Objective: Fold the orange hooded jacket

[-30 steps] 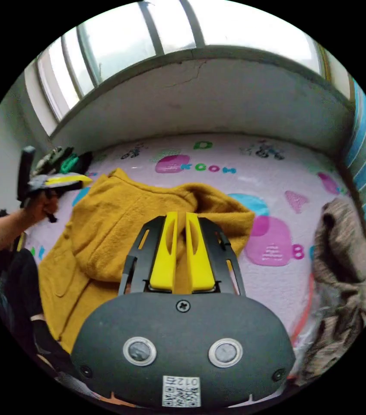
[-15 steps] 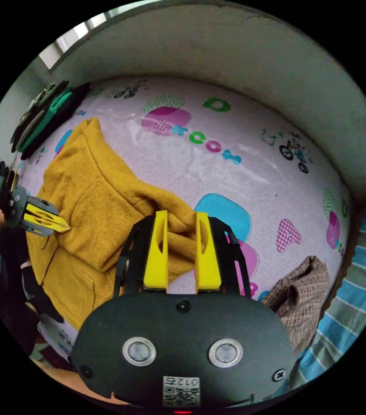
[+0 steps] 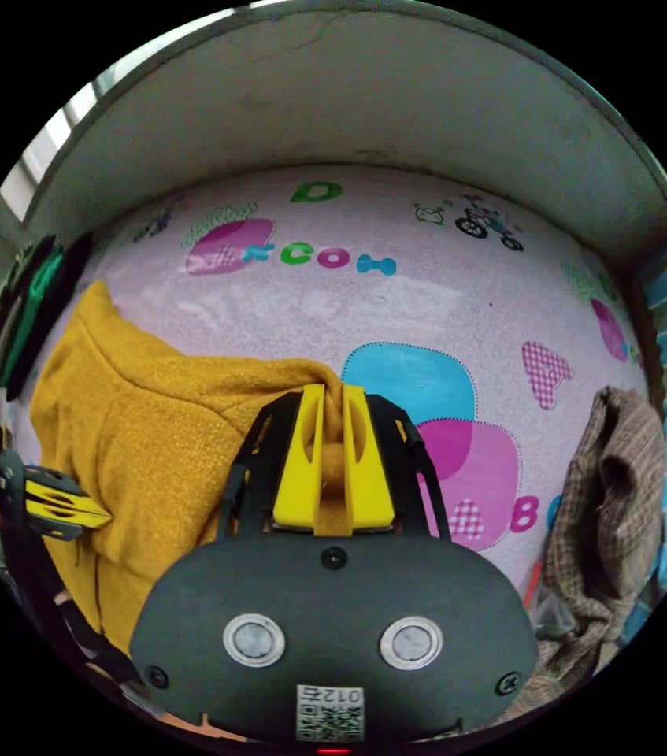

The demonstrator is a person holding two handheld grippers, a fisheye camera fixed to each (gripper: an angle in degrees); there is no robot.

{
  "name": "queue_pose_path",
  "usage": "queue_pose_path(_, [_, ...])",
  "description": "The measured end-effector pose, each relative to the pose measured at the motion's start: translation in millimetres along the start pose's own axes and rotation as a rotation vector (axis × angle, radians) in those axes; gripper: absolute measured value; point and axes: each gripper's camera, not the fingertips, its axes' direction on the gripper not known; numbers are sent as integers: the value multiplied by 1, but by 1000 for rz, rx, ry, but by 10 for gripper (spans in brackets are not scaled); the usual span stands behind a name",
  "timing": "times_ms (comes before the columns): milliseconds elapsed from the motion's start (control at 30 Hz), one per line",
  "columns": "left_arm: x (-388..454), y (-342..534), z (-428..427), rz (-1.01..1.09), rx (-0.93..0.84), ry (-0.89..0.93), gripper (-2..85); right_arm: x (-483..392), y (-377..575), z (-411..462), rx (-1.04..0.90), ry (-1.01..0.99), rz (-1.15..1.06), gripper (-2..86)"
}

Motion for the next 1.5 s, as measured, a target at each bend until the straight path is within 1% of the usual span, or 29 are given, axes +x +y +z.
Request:
queue_pose_path(67, [-2, 2, -5, -7, 2, 14, -2, 3, 8, -5, 32, -60, 63, 56])
queue_pose_path(200, [-4, 2, -38, -29, 0, 84, -2, 2, 30, -31, 111, -49, 105, 53])
queue_pose_path(233, [-2, 3, -60, -16, 58, 73, -2, -2, 40, -42, 154, -51, 114, 41])
queue_pose_path(267, [-2, 4, -72, -12, 96, 52, -2, -9, 50, -52, 204, -67, 109, 31])
queue_pose_path(300, [-5, 5, -93, -19, 160, -11, -2, -14, 54, -57, 227, -85, 101, 28])
queue_pose_path(367, [-17, 3, -113, -73, 199, -117, -2, -39, 68, -63, 279, -166, 63, 15])
queue_pose_path(400, [-29, 0, -117, -119, 192, -166, -2, -47, 70, -61, 284, -175, 52, 12])
queue_pose_path(433, [-43, -2, -117, -182, 178, -197, -2, -60, 72, -54, 283, -190, 41, 6])
queue_pose_path(500, [-60, 0, -111, -240, 149, -241, -1, -77, 74, -35, 257, -209, 6, -1])
queue_pose_path(533, [-65, 1, -108, -256, 126, -263, -1, -82, 75, -16, 202, -184, 7, -3])
queue_pose_path(567, [-74, 5, -98, -292, 66, -298, -2, -86, 76, 6, 144, -141, -5, -5])
queue_pose_path(600, [-80, 12, -87, -286, 22, -277, -2, -87, 79, 16, 133, -136, -32, -6])
queue_pose_path(633, [-82, 16, -83, -281, 16, -262, -2, -86, 86, 27, 170, -138, -54, -7])
queue_pose_path(700, [-83, 29, -81, -276, 68, -243, -2, -82, 91, 39, 197, -147, -48, -7])
queue_pose_path(833, [-79, 29, -86, -254, 49, -246, -2, -82, 91, 58, 198, -114, -74, -9])
queue_pose_path(900, [-78, 26, -91, -239, 27, -239, -2, -77, 91, 63, 197, -128, -60, -9])
queue_pose_path(967, [-77, 23, -102, -241, 15, -212, -2, -70, 90, 60, 179, -166, -3, -8])
queue_pose_path(1033, [-64, 22, -132, -233, 54, -210, -2, -74, 95, 47, 210, -154, 3, -8])
queue_pose_path(1133, [-32, 27, -160, -142, 135, -199, -2, -98, 112, 28, 260, -212, -130, -8])
queue_pose_path(1167, [-17, 31, -165, -93, 127, -182, -2, -109, 119, 29, 245, -238, -191, -8])
queue_pose_path(1233, [6, 41, -155, -7, 38, -154, -1, -123, 128, 41, 202, -226, -275, -9])
queue_pose_path(1267, [9, 44, -149, 9, 5, -161, -2, -127, 131, 58, 142, -183, -301, -9])
queue_pose_path(1300, [11, 52, -137, 10, -72, -202, -2, -127, 132, 69, 104, -157, -306, -9])
queue_pose_path(1333, [9, 57, -130, -1, -114, -228, -2, -124, 135, 92, 18, -96, -313, -9])
queue_pose_path(1367, [4, 67, -123, -15, -129, -223, -2, -115, 138, 110, -23, -92, -316, -9])
queue_pose_path(1433, [-5, 79, -126, -83, -71, -144, -2, -98, 139, 119, 3, -163, -239, -9])
queue_pose_path(1500, [1, 79, -128, -77, -73, -153, -2, -94, 135, 126, -16, -147, -263, -9])
